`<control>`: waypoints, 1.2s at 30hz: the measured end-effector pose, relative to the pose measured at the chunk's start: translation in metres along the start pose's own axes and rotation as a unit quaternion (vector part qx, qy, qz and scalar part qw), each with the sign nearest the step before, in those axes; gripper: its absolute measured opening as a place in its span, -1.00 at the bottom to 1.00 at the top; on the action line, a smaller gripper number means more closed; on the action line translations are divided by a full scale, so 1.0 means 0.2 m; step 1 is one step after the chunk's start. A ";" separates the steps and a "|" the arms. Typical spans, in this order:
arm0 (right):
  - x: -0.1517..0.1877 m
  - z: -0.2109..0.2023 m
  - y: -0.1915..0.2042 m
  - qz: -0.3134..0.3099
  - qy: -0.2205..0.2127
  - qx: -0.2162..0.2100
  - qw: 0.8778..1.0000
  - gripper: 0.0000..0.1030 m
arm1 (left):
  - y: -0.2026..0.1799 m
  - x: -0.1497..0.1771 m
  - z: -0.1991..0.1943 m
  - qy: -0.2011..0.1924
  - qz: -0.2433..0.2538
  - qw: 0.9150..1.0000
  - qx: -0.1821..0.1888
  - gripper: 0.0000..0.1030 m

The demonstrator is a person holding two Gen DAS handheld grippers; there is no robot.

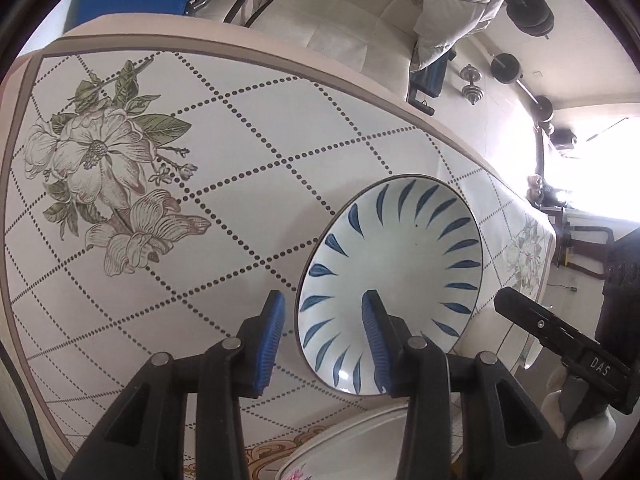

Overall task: Organize plates and bowls
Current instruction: 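Grasp the rim of the blue-striped plate with both grippers, then lift the blue-striped plate and carry it over the plate stack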

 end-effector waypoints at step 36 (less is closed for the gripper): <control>0.01 0.10 -0.12 -0.036 0.020 0.003 0.999 -0.76 | -0.04 0.17 -0.17 -0.082 0.058 0.994 -0.046 -0.61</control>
Point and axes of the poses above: each gripper's, at about its wrist camera, not at the fingertips, and z roughly the way its jaws point, y to its left, x to its underside, the point moved 5 cm from there along z, roughly the way its jaws point, and after that the axes turned 9 degrees about -x, right-handed, at the moved point
